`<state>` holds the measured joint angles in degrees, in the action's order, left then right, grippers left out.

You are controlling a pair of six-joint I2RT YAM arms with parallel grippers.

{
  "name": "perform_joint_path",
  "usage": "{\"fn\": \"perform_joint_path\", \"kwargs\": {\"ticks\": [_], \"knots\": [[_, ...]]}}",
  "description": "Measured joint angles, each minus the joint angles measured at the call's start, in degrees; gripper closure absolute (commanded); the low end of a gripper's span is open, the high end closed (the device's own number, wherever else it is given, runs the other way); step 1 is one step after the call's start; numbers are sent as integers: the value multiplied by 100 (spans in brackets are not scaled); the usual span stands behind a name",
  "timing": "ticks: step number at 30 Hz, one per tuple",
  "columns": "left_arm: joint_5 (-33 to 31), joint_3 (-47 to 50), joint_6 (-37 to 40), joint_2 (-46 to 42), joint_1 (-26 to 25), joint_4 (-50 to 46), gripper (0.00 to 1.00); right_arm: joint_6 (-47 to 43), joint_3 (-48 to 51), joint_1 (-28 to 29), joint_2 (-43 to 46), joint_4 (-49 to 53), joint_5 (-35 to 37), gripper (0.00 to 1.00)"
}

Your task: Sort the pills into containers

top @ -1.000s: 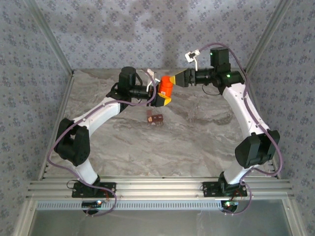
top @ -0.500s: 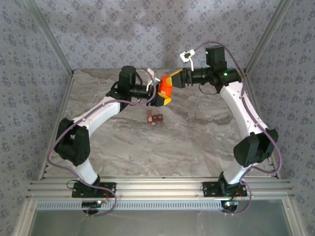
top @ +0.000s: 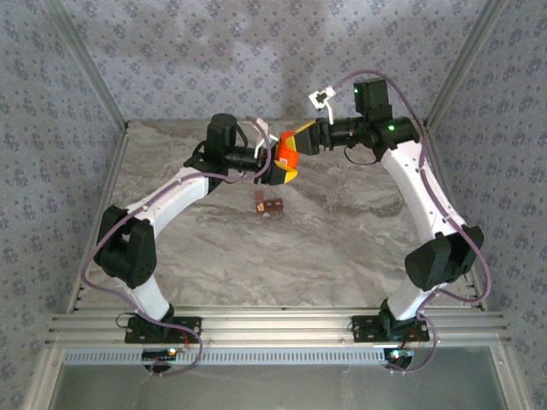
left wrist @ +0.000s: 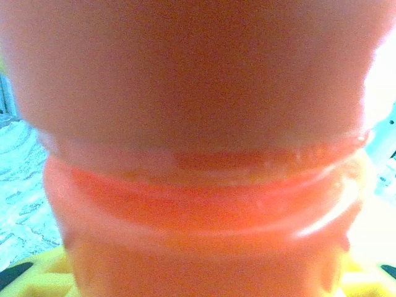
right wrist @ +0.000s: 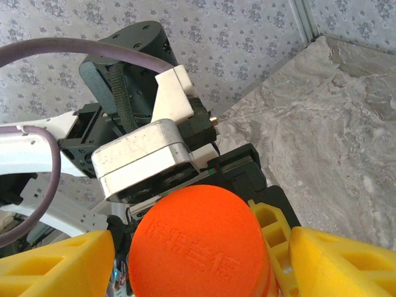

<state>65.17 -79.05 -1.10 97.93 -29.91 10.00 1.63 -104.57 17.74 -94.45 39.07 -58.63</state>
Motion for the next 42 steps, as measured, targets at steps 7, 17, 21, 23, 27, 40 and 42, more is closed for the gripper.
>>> {"fn": "perform_joint_path", "kwargs": {"ticks": [7,17,21,23,27,40,42], "knots": [[24,-52,17,2,0,-70,100,-227,-114,79,0,258,177,42],[15,-81,17,52,0,-131,100,-273,-144,114,0,356,435,59],[-92,-79,17,81,7,-212,100,-149,-160,273,13,396,968,60],[-197,-68,17,87,22,-254,100,39,-186,437,17,378,1443,61],[-496,76,-96,87,52,-133,100,654,-81,793,61,125,2452,62],[-1335,573,-564,87,85,619,100,2133,726,1102,267,-935,3764,34],[-1344,568,-501,85,87,745,100,2159,734,1058,299,-907,3764,22]]}}
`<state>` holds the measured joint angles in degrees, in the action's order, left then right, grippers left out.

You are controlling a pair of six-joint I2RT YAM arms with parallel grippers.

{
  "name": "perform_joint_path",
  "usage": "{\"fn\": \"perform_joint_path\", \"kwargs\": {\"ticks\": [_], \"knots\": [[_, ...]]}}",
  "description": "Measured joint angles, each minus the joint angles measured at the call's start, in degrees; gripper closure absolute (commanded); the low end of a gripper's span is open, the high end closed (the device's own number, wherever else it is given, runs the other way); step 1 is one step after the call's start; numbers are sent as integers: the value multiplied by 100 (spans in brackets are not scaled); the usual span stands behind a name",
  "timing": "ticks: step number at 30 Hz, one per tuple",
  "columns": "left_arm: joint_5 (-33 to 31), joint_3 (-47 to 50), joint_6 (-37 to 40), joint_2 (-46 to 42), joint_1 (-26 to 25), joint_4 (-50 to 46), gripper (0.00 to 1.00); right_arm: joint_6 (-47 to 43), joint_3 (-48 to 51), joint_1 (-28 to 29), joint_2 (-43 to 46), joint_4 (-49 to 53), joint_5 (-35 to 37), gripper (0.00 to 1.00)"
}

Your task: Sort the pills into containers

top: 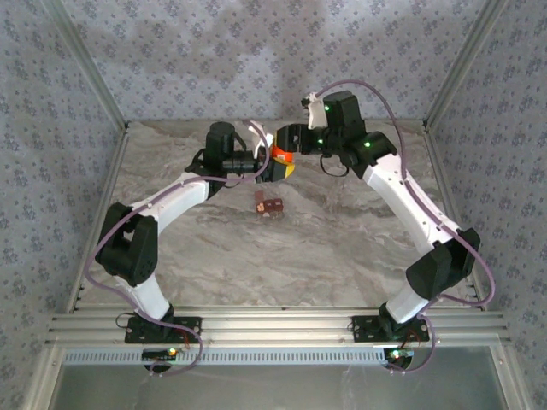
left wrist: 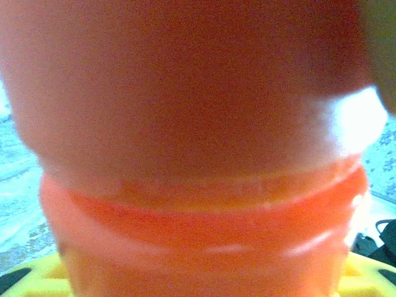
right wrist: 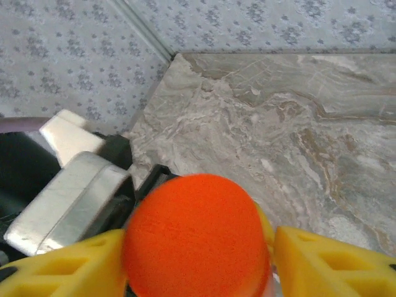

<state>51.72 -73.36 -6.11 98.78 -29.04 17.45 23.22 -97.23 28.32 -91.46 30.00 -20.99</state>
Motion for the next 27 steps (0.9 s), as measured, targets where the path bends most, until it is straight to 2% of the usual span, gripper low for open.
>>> {"fn": "perform_joint_path", "kwargs": {"ticks": [3,6,11,15,20,27], "knots": [[39,-57,133,0,-35,68,100,-118,160,-212,149,-33,-343,13],[111,-166,205,0,-153,26,100,-424,544,-605,483,-94,-1178,9],[468,-402,267,0,-201,-120,100,-1040,776,-1458,953,-129,-2704,10],[828,-614,310,2,-160,-374,100,-1338,568,-1757,837,-138,-3552,14],[1134,-782,328,11,-144,-573,100,-1502,72,-1692,315,-142,-4050,16],[1340,-813,330,92,-146,-793,100,-1637,-345,-1425,-87,-39,-4166,17]]}}
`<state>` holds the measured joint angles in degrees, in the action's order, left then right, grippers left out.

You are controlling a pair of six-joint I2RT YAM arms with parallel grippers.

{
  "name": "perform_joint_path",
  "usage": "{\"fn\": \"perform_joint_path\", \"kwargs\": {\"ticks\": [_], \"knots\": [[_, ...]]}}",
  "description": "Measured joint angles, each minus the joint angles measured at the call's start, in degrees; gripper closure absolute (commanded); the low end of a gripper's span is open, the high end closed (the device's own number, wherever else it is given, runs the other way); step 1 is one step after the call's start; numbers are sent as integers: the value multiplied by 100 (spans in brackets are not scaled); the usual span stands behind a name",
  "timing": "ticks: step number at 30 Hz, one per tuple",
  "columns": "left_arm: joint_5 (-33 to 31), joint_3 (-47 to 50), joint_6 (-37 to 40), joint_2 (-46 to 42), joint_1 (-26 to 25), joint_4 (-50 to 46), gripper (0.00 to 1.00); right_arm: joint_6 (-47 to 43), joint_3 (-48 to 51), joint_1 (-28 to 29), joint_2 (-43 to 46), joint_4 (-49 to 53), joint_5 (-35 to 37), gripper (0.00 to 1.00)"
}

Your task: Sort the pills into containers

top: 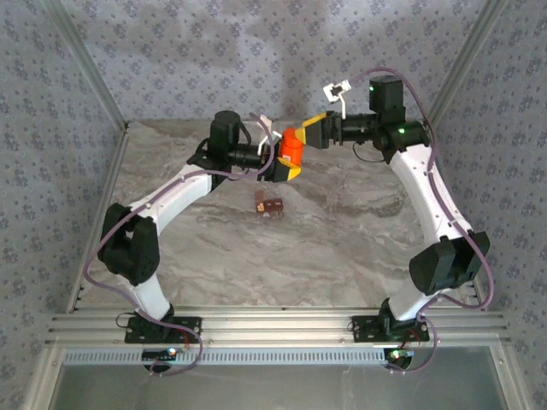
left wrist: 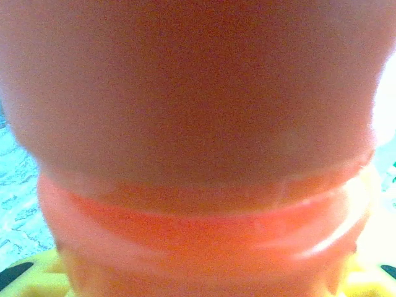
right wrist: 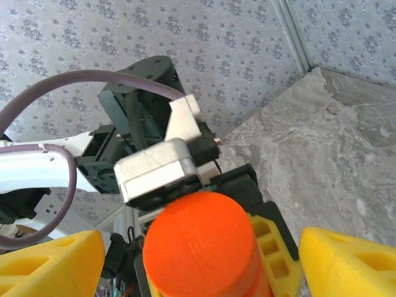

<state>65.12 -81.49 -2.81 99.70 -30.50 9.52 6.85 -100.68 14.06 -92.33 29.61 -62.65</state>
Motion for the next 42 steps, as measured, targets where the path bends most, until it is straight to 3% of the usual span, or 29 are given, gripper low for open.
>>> {"fn": "perform_joint_path", "kwargs": {"ticks": [10,18,24,34,38,42], "knots": [[24,-11,4,17,0,-85,100,-144,-127,162,-168,188,13,20],[24,-11,39,17,0,-101,100,-258,-127,199,-229,319,52,34],[24,-11,39,17,0,-101,100,-328,-127,238,-229,450,74,35],[15,-13,42,17,2,-195,100,-358,-125,262,-229,560,212,57],[-79,-13,42,17,17,-221,100,-216,-114,358,-203,533,535,61],[-330,46,61,17,39,-190,100,50,-22,605,-68,393,1377,61]]}}
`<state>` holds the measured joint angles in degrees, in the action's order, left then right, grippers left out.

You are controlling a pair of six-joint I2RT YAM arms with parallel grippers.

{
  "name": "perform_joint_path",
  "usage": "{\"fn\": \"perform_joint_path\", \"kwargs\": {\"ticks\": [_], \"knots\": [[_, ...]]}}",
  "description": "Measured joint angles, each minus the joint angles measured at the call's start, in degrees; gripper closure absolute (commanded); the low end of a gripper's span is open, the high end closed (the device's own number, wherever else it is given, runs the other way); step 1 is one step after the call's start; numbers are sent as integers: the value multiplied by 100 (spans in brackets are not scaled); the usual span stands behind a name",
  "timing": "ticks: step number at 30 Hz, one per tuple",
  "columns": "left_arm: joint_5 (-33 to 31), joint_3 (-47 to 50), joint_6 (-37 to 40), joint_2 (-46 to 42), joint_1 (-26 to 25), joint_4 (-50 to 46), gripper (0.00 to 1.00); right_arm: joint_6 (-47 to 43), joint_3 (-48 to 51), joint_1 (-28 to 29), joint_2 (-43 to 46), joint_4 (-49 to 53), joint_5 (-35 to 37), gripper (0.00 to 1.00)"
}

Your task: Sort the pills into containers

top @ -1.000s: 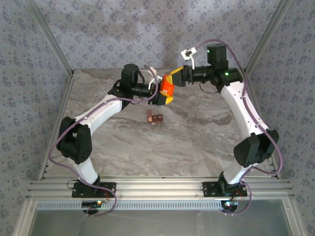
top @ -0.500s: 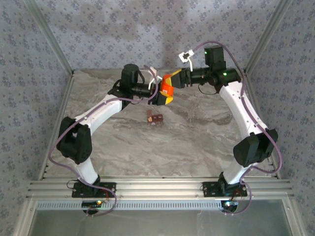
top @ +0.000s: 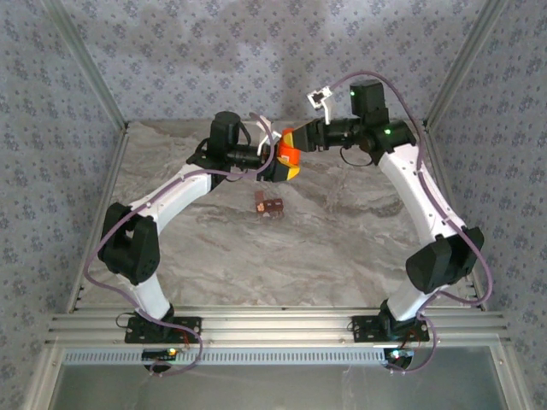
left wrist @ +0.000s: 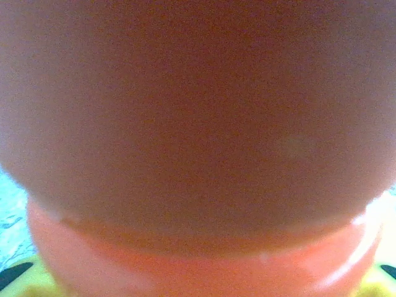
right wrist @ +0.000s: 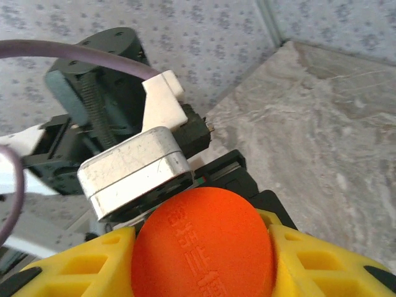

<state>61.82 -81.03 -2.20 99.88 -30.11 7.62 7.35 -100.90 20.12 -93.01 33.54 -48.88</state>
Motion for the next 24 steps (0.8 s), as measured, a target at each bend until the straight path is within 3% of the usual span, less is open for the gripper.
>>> {"fn": "perform_joint_path", "kwargs": {"ticks": [6,11,13,15,16,20,24], "knots": [[-570,435,-122,0,37,413,100,857,584,439,216,-577,1515,62],[-949,568,-317,0,44,612,100,1370,750,619,240,-885,2194,61],[-1027,568,-367,0,44,708,100,1445,750,645,251,-946,2315,53],[-1062,568,-391,-2,44,763,100,1493,750,645,260,-968,2358,28],[-1088,568,-387,-2,44,813,100,1530,750,629,273,-951,2393,22],[-1080,568,-269,-17,-15,1010,100,1534,1027,420,492,-1029,2122,14],[-1025,566,-186,-42,-151,1019,100,1185,1403,-85,931,-905,1067,13]]}}
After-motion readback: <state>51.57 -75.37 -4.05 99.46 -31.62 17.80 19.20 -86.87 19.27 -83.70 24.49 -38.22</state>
